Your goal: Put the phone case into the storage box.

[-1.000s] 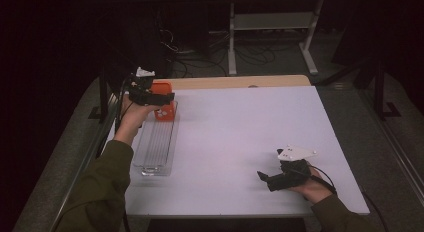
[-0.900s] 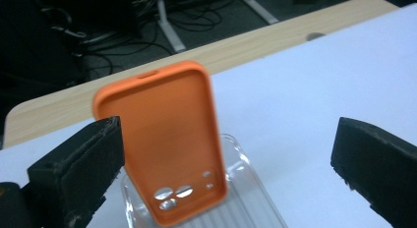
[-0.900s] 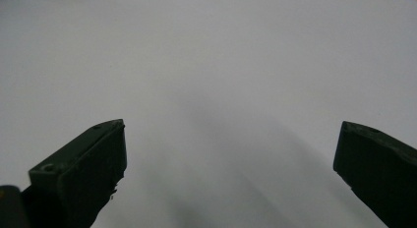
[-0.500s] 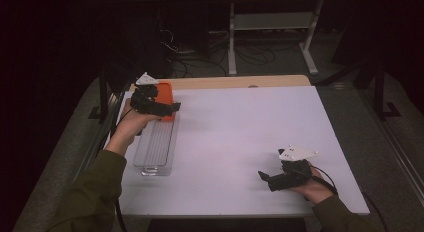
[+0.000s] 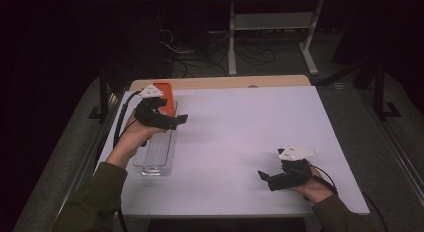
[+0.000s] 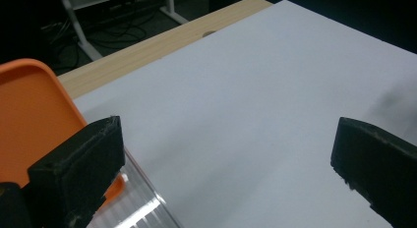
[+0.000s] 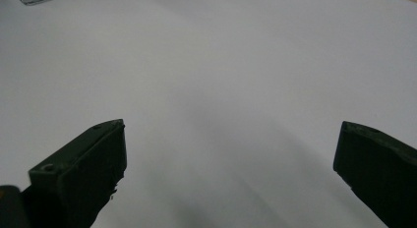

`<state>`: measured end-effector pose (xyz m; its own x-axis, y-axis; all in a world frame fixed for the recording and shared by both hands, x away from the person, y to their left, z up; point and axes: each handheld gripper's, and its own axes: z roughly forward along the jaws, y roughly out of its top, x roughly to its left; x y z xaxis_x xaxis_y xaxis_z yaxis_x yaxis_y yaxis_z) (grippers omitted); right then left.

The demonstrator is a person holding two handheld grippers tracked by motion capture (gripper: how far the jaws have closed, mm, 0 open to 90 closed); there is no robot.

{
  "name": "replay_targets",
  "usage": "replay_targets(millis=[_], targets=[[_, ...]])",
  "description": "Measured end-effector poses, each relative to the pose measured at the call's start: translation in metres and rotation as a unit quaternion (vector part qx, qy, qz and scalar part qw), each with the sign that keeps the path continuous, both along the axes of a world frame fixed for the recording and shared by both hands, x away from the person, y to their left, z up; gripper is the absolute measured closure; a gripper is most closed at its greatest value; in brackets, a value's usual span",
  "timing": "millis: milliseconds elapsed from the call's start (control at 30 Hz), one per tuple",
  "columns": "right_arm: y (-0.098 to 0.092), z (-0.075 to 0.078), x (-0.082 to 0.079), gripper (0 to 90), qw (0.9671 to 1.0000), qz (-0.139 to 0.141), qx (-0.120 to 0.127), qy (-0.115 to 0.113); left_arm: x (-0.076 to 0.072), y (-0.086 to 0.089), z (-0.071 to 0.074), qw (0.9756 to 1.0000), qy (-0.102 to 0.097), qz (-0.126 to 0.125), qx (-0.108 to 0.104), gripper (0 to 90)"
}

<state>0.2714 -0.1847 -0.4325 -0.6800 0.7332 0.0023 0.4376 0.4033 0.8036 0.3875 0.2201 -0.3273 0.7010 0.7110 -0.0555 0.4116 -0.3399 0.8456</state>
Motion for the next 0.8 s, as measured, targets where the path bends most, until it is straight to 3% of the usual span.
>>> replay_targets(millis=[333,467,567,800], targets=[[0.001,0.001,0.000,0.0,0.9999,-0.001,0.010,0.004,-0.021,-0.006,-0.013,0.9991,-0.001,-0.041,-0.012,0.0],[-0.001,0.001,0.001,0.0,1.0000,0.005,-0.003,-0.005,-0.028,-0.007,-0.017,0.9982,-0.004,-0.057,-0.018,0.0],[0.000,0.002,0.000,0.0,0.9999,0.001,0.010,0.003,-0.034,-0.008,-0.022,0.9974,-0.003,-0.069,-0.024,0.0],[0.000,0.004,0.000,0.0,0.9999,0.004,0.013,0.004,-0.047,-0.005,-0.032,0.9958,-0.001,-0.087,-0.029,0.0]])
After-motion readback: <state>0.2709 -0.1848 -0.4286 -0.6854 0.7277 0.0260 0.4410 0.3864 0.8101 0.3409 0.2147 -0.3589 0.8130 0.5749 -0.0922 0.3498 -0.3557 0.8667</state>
